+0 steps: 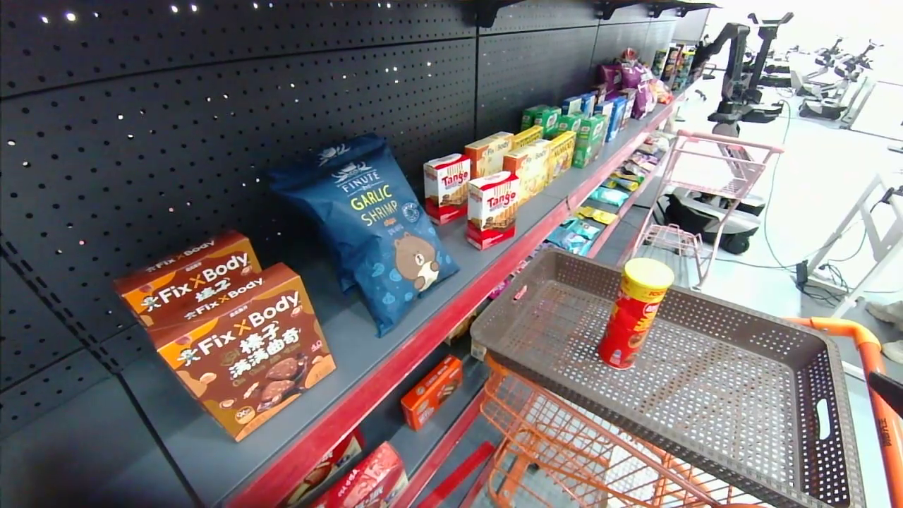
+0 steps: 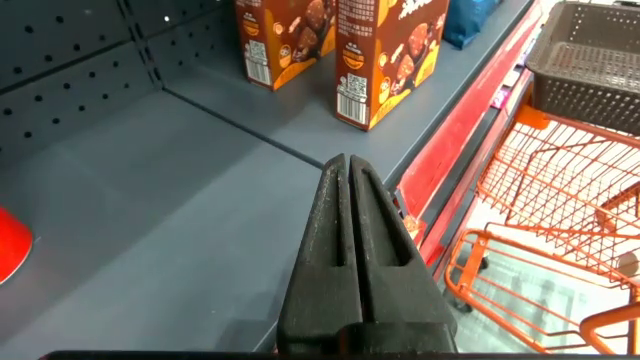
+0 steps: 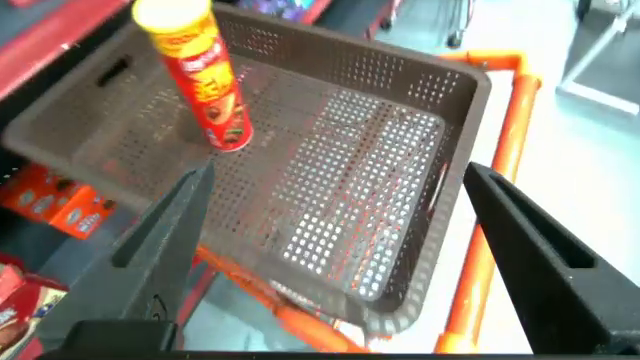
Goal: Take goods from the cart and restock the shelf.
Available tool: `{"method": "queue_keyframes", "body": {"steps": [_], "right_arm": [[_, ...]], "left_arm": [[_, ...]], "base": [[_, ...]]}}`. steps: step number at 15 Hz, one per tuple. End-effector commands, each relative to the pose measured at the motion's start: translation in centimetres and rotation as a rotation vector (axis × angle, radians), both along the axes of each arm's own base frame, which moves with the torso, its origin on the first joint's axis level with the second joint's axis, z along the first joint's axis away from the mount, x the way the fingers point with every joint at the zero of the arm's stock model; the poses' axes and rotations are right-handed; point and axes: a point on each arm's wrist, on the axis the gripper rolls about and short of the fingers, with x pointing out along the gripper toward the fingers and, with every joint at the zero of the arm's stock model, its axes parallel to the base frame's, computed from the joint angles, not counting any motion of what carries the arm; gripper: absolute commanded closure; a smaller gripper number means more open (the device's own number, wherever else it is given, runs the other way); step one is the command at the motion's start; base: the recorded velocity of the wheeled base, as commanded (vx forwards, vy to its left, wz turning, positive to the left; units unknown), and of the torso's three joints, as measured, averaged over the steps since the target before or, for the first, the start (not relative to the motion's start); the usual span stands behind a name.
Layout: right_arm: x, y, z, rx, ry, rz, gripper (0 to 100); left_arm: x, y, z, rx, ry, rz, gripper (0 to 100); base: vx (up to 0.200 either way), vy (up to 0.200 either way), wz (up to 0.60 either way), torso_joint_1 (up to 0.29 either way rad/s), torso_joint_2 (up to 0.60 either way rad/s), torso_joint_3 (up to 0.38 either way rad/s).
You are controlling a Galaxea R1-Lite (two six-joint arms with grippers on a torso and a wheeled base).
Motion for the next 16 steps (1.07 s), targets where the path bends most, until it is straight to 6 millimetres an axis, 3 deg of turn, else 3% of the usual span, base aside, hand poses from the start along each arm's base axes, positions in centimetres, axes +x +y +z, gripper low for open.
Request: {"method": "queue_keyframes", "body": {"steps": [1, 4, 7, 12, 14, 16], "right_arm": [[6.6, -1.3, -1.6, 0.03, 0.098, -0.012, 0], [10.4, -2.0, -2.2, 0.008, 0.034, 0.127, 0], [12.5, -1.8, -2.4, -0.012, 0.006, 0.222, 0], [13.2, 2.6, -3.2, -0.015, 0.007, 0.452, 0], [13.2, 2.6, -3.2, -0.016, 0.007, 0.452, 0], [13.8, 2.8, -4.6, -0.064, 0.03, 0.461, 0]], "left_arm": [[0.0, 0.0, 0.0, 0.0, 0.001, 0.0, 100], [0.0, 0.0, 0.0, 0.0, 0.001, 0.0, 100], [0.0, 0.0, 0.0, 0.0, 0.001, 0.0, 100], [0.0, 0.0, 0.0, 0.0, 0.001, 0.0, 100], [0.0, 0.0, 0.0, 0.0, 0.001, 0.0, 100], [0.0, 0.0, 0.0, 0.0, 0.001, 0.0, 100]], "base": [[0.0, 0.0, 0.0, 0.0, 0.0, 0.0], [0.0, 0.0, 0.0, 0.0, 0.0, 0.0], [0.0, 0.0, 0.0, 0.0, 0.0, 0.0], [0.0, 0.0, 0.0, 0.0, 0.0, 0.0], [0.0, 0.0, 0.0, 0.0, 0.0, 0.0], [0.0, 0.0, 0.0, 0.0, 0.0, 0.0]]}}
